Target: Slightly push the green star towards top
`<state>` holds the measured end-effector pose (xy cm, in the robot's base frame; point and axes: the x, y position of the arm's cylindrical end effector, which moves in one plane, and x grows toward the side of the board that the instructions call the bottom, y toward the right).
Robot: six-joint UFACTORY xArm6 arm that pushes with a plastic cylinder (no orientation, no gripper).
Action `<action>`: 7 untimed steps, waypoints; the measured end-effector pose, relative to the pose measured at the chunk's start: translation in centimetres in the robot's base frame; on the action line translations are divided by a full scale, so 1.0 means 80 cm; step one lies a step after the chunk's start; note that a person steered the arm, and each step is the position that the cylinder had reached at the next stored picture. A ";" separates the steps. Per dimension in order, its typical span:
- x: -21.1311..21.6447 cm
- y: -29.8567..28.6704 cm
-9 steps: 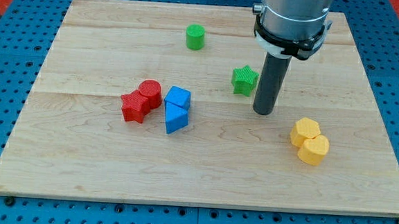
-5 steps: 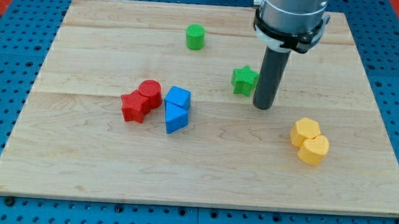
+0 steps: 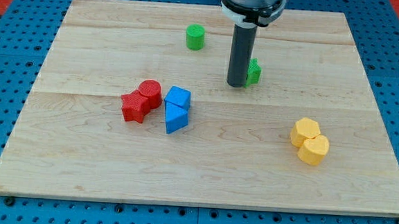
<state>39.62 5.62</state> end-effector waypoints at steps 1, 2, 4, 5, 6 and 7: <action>0.000 0.000; 0.000 -0.007; 0.004 0.008; 0.025 0.019; 0.096 -0.014; 0.196 -0.095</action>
